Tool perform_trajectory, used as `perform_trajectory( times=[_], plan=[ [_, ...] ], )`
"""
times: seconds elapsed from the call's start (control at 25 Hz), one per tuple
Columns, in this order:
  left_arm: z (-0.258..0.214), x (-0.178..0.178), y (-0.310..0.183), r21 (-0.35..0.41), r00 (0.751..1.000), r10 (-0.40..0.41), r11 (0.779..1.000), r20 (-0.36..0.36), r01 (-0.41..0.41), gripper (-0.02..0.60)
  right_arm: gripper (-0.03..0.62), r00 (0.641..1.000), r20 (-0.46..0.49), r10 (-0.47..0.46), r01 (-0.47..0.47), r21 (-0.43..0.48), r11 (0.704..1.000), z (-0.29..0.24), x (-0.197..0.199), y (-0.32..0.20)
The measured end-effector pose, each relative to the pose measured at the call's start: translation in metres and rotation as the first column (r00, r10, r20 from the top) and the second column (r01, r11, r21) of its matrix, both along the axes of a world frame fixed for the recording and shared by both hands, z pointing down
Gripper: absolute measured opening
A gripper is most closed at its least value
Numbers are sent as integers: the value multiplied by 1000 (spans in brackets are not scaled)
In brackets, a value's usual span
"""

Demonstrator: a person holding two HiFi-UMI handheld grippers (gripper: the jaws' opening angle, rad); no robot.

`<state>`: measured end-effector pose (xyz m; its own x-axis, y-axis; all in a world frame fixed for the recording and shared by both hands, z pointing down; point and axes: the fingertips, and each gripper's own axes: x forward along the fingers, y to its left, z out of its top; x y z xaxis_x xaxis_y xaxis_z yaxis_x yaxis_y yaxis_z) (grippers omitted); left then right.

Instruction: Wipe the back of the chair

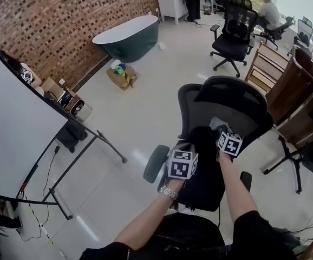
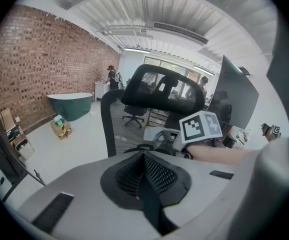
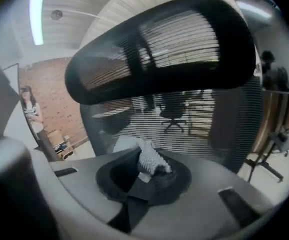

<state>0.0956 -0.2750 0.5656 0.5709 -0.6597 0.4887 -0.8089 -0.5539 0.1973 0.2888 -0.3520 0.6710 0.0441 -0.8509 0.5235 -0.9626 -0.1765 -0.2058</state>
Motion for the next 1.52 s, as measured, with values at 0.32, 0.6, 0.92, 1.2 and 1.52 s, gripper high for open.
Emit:
perform_trajectory(
  times=[0.32,0.6,0.92,1.2,1.52],
  plan=[
    [-2,-42,0,14,998,-61,998,29,60,2,35,985,13,-170,170,-112,979,34,-91,-78],
    [3,-38,-1,-2,999,-44,999,2,44,2,35,999,-45,-7,3,-89,996,27,26,-39],
    [10,-2,9,-17,998,67,998,14,-66,2,34,926,-293,239,-296,-166,941,32,212,91],
    [20,21,13,-31,992,110,994,55,-109,2,34,975,-115,192,-196,-29,980,14,135,77],
    [9,1,18,-25,996,59,998,66,-57,2,34,978,-25,-209,208,-30,978,36,-100,-21]
  ],
)
